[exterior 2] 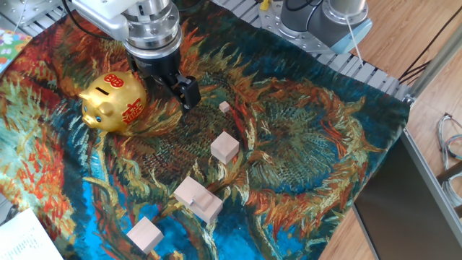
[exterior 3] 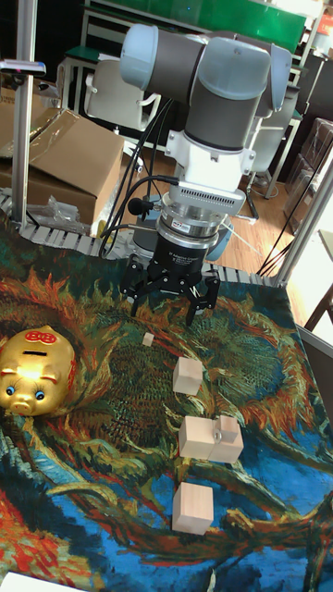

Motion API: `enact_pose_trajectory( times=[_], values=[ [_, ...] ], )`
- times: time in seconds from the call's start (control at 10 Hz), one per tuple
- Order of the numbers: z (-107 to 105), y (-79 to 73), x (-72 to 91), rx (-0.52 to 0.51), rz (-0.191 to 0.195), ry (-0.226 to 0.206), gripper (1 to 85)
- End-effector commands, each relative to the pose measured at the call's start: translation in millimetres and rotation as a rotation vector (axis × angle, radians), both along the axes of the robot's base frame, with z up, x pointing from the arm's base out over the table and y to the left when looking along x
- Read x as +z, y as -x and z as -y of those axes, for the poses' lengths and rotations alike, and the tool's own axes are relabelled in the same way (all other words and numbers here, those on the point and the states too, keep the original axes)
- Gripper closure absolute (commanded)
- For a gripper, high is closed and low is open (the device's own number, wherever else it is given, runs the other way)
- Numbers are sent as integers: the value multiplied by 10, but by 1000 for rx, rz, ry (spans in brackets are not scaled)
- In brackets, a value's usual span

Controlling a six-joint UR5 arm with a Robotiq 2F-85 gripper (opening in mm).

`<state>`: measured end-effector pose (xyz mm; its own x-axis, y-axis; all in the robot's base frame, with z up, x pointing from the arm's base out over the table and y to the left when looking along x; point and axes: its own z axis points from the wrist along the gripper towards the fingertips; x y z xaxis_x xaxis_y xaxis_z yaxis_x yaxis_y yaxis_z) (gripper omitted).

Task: Drop coins into a piggy bank

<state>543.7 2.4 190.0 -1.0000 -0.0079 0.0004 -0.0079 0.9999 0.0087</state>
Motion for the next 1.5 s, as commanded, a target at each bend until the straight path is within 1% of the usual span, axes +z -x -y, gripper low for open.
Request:
enact_pose_trajectory(
  times=[0.0, 0.1, 0.2, 0.3, 0.4, 0.5, 0.6, 0.7, 0.9, 1.0, 1.1, 1.2, 1.3, 1.4],
  values=[
    [-111, -542, 53, -296, 201, -64, 843],
    [-6, -536, 39, -298, 203, -15, 843],
    [31, -521, 34, -293, 200, 4, 843],
    [93, -528, 36, -270, 205, 30, 843],
    [91, -525, 31, -263, 200, 35, 843],
    [69, -585, 40, -257, 222, 22, 843],
    [30, -598, 33, -265, 221, 6, 843],
    [-14, -596, 14, -286, 210, -12, 843],
    [5, -679, -4, -270, 226, -6, 843],
    [-9, -703, -1, -263, 233, -13, 843],
    [-50, -727, 4, -256, 240, -28, 843],
    [-41, -732, 7, -229, 244, -22, 843],
    [63, -796, 27, -175, 275, 21, 843],
    [-22, -872, 49, -176, 301, -13, 843]
  ],
)
